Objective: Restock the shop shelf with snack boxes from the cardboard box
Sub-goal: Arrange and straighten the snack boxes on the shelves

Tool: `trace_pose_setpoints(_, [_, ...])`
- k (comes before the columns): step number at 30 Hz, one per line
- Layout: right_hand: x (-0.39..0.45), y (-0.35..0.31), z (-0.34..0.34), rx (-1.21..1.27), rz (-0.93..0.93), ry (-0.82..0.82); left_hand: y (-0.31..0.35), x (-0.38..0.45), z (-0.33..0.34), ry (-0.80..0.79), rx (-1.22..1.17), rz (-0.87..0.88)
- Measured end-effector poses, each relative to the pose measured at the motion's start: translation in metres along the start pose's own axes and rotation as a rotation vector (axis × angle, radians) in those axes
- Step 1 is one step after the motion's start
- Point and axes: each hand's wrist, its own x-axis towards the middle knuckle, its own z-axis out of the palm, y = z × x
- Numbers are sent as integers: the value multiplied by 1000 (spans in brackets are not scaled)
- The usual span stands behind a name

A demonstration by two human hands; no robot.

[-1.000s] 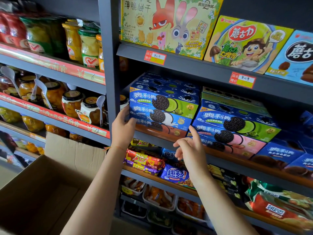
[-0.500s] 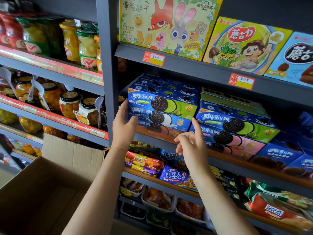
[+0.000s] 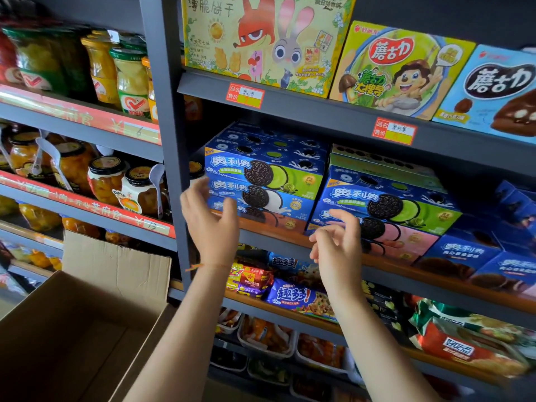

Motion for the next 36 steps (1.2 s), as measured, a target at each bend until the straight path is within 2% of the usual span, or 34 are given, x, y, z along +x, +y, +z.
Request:
trace_pose_setpoints(2, [1,6,-12,9,7,86,16,-25,17,-97,-13,-7])
trace_pose_setpoints(6, [1,18,-41,-18,10,235,29,-72,52,-460,-20,-10])
trace_pose_setpoints(10, [1,25,-79,-9,30,356,30,-98,71,-601,19,-25])
trace_pose_setpoints(15, [3,33,-113,-17,61,403,37,-122,82,-603,49,-92])
trace_pose_setpoints(26, [4,31,-131,-58,56,286,48,-127,91,-555,11,-316])
trace_pose_setpoints(36, [-4,28,-126,-170,78,207,51,-124,90,-552,-43,-358])
